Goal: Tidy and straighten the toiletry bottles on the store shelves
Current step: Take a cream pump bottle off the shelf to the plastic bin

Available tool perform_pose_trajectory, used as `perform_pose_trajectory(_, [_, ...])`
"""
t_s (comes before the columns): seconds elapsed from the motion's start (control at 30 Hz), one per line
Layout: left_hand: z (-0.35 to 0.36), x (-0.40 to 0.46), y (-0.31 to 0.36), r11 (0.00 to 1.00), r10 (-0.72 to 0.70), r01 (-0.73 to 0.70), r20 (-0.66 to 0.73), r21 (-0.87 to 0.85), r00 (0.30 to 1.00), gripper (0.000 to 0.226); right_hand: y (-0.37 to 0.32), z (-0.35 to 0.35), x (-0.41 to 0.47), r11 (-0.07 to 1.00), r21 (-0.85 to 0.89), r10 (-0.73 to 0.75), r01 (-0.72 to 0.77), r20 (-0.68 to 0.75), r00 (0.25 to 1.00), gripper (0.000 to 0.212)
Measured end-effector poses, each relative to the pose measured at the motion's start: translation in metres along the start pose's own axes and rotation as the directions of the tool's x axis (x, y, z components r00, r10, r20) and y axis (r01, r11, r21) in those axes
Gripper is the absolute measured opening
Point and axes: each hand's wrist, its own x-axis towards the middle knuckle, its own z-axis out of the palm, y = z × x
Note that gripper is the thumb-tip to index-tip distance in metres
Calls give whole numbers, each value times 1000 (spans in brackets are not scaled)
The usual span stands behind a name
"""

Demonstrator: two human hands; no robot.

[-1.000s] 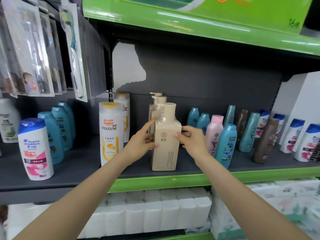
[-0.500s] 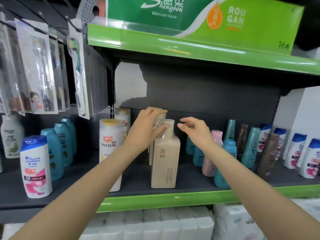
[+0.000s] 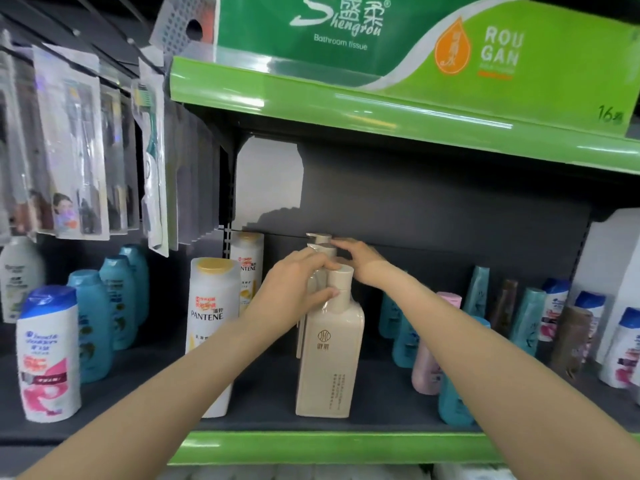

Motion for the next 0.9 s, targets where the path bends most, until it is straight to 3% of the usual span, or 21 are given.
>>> perform_pose_trajectory(0.2, [-3,1,3,1000,-1,1,-2,-26,1000,34,-4,1,4,987,158,46,-14,-203,978,9])
perform_pose_trajectory(0.47, [-2,0,4,999,-39,39,24,2,999,34,7,-2,-10,982,171,118,-79,-235,965,44])
perform_pose_trajectory(0.6, [0,-2,8,998,-63,63,14,22,998,33,20,-8,-25,986,144,117,-78,-287,951,30])
perform_pose_trajectory(0.9, [3,-9,21,992,-86,88,-22,91,996,33,16,-23,-75,981,165,156,-101,-368,917,30])
